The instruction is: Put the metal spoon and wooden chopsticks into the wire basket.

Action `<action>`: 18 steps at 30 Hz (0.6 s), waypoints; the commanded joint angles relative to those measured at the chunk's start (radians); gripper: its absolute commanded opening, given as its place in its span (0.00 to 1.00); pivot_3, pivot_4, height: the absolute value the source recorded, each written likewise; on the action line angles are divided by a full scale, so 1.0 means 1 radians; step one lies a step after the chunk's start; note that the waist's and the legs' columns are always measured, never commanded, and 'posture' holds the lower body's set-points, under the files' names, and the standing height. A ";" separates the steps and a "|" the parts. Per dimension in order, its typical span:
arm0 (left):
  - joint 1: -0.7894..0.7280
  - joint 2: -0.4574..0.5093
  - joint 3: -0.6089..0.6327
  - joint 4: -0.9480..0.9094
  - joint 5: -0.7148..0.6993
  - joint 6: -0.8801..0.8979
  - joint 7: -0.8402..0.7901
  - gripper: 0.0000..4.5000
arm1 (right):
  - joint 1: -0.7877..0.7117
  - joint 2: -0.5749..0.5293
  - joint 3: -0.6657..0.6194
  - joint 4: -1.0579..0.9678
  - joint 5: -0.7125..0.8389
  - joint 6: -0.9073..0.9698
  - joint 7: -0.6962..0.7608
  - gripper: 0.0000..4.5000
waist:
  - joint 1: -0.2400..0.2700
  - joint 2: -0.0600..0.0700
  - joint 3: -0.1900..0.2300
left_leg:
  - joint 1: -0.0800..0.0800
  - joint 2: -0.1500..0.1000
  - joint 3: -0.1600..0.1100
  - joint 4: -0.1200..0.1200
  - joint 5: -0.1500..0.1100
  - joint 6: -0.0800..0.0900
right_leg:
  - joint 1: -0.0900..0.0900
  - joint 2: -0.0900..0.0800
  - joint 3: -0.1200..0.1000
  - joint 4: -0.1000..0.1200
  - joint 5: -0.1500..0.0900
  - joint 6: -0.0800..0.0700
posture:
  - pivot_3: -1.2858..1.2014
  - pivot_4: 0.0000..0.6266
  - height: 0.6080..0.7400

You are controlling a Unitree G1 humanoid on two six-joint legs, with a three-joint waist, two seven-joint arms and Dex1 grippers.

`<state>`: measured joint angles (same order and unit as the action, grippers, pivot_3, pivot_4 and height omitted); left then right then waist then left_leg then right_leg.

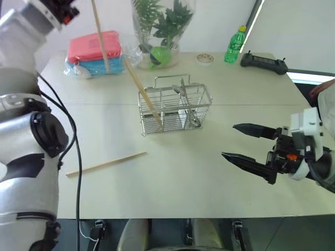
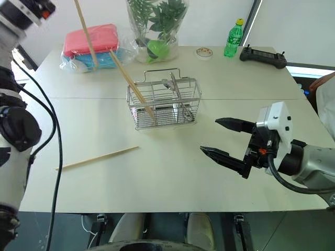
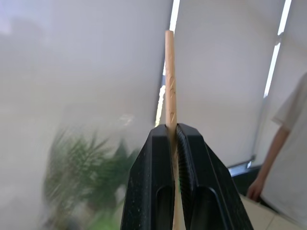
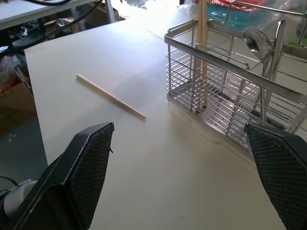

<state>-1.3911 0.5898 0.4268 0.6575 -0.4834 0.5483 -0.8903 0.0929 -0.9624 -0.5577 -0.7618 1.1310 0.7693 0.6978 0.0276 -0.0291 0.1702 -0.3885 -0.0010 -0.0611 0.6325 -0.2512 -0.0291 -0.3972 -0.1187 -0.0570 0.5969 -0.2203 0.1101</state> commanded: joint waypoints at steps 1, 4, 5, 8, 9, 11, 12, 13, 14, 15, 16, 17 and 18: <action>0.081 -0.086 0.006 -0.314 -0.126 0.123 0.121 0.01 | -0.017 0.003 -0.003 -0.002 0.003 -0.023 -0.003 1.00 | 0.003 0.000 0.000 | 0.001 0.000 0.000 0.000 0.000 0.000 | 0.001 0.000 0.000 0.000 0.000 0.000 | 0.52 0.24 0.72; 0.133 -0.173 0.011 -0.475 -0.207 0.198 0.236 0.01 | -0.026 0.003 0.008 0.007 -0.002 -0.026 -0.001 1.00 | 0.010 0.000 0.000 | 0.002 0.000 0.000 0.001 0.001 -0.002 | 0.002 0.000 0.001 0.000 0.001 0.001 | 0.52 0.24 0.72; 0.163 -0.214 0.007 -0.526 -0.233 0.221 0.280 0.01 | -0.030 0.005 0.010 0.011 -0.003 -0.027 -0.002 1.00 | 0.010 0.000 0.000 | 0.001 0.000 0.000 0.001 0.001 -0.002 | 0.002 0.000 0.001 0.000 0.001 0.001 | 0.52 0.24 0.72; 0.241 -0.272 -0.032 -0.622 -0.249 0.235 0.340 0.01 | -0.040 0.008 0.015 0.018 0.002 -0.030 -0.007 1.00 | 0.010 0.000 0.000 | 0.002 -0.001 0.000 0.001 0.001 -0.003 | 0.003 0.000 0.001 0.000 0.001 0.000 | 0.52 0.24 0.72; 0.280 -0.286 -0.054 -0.639 -0.239 0.223 0.343 0.01 | -0.043 0.009 0.016 0.020 0.005 -0.030 -0.010 1.00 | 0.009 0.001 -0.001 | 0.002 -0.001 0.000 0.001 0.001 -0.003 | 0.003 0.000 0.001 0.000 0.001 0.000 | 0.52 0.24 0.72; 0.348 -0.305 -0.088 -0.655 -0.227 0.205 0.348 0.01 | -0.047 0.010 0.016 0.021 0.009 -0.030 -0.015 1.00 | 0.008 0.002 -0.001 | 0.003 -0.001 0.001 0.000 0.001 -0.002 | 0.003 0.000 0.001 0.000 0.001 0.000 | 0.52 0.24 0.72; 0.373 -0.309 -0.099 -0.659 -0.227 0.202 0.347 0.01 | -0.047 0.010 0.015 0.020 0.009 -0.030 -0.017 1.00 | 0.009 0.003 -0.001 | 0.004 -0.001 0.001 0.000 0.001 -0.002 | 0.003 0.001 0.001 0.000 0.001 0.000 | 0.52 0.24 0.72; 0.395 -0.307 -0.114 -0.666 -0.220 0.190 0.342 0.01 | -0.045 0.011 0.014 0.020 0.009 -0.030 -0.020 1.00 | 0.010 0.003 -0.001 | 0.004 -0.001 0.000 0.000 0.001 -0.002 | 0.003 0.001 0.001 0.000 0.001 0.000 | 0.52 0.24 0.72; 0.410 -0.305 -0.125 -0.672 -0.215 0.180 0.339 0.01 | -0.044 0.011 0.012 0.020 0.009 -0.030 -0.021 1.00 | 0.010 0.002 -0.001 | 0.004 -0.001 0.000 0.000 0.001 -0.002 | 0.003 0.001 0.001 0.000 0.001 0.000 | 0.52 0.24 0.72; 0.419 -0.303 -0.132 -0.676 -0.216 0.176 0.338 0.01 | -0.043 0.012 0.010 0.020 0.009 -0.029 -0.023 1.00 | 0.011 0.002 -0.001 | 0.003 -0.001 0.000 0.000 0.001 -0.002 | 0.002 0.001 0.001 0.000 0.001 -0.001 | 0.52 0.24 0.72; 0.427 -0.299 -0.142 -0.680 -0.212 0.167 0.333 0.01 | -0.042 0.012 0.008 0.022 0.010 -0.029 -0.026 1.00 | 0.011 0.002 -0.001 | 0.002 -0.001 0.000 0.001 0.001 -0.002 | 0.002 0.001 0.001 0.000 0.000 -0.002 | 0.52 0.24 0.72; 0.434 -0.293 -0.151 -0.684 -0.206 0.155 0.328 0.01 | -0.042 0.014 0.006 0.022 0.012 -0.028 -0.030 1.00 | 0.011 0.002 -0.001 | 0.001 -0.001 0.000 0.001 0.001 -0.002 | 0.002 0.001 0.001 0.000 -0.001 -0.004 | 0.52 0.24 0.72; 0.437 -0.290 -0.156 -0.686 -0.203 0.146 0.325 0.01 | -0.042 0.015 0.005 0.022 0.016 -0.028 -0.034 1.00 | 0.012 0.002 -0.001 | 0.000 -0.001 0.000 0.002 0.001 -0.002 | 0.002 0.001 0.001 -0.001 -0.001 -0.004 | 0.52 0.24 0.72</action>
<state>-0.9401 0.2820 0.2780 0.0249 -0.6866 0.7319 -0.5540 0.0610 -0.9551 -0.5252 -0.7391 1.1261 0.7570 0.6720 0.0393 -0.0271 0.1691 -0.3883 -0.0020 -0.0611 0.6342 -0.2498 -0.0314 -0.3956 -0.1177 -0.0556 0.5955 -0.2213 0.1057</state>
